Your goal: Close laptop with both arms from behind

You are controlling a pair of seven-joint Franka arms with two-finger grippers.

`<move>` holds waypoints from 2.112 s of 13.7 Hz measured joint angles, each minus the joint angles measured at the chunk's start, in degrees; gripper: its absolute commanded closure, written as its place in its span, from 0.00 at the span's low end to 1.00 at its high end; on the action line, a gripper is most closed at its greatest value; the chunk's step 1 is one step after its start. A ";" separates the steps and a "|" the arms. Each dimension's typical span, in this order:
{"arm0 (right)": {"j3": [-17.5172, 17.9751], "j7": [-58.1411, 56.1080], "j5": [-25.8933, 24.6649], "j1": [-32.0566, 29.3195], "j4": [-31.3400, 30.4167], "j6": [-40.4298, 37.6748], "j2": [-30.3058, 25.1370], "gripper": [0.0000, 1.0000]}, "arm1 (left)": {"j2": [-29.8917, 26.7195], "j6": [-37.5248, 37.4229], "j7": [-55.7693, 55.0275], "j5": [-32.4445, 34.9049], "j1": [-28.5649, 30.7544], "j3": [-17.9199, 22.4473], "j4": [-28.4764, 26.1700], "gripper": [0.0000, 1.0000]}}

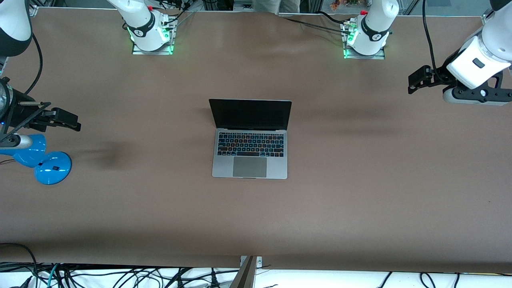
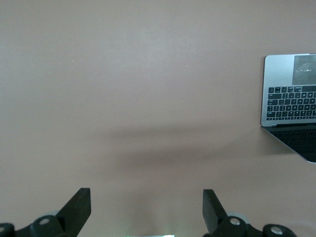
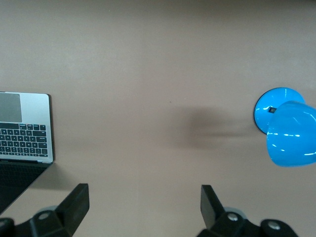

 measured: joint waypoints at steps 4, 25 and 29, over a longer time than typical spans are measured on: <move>0.00 0.00 0.00 -0.09 -0.01 0.00 0.01 0.00 | 0.13 -0.02 -0.25 0.00 -0.25 0.07 1.66 0.00; 1.06 0.00 0.17 2.70 -0.01 0.16 0.01 0.00 | 2.95 -1.17 -13.77 -1.84 -1.21 -9.61 3.59 0.00; 1.20 0.02 0.23 6.73 -0.01 0.15 0.01 0.01 | 3.21 -0.64 -19.75 -2.17 -1.32 -15.31 2.81 0.00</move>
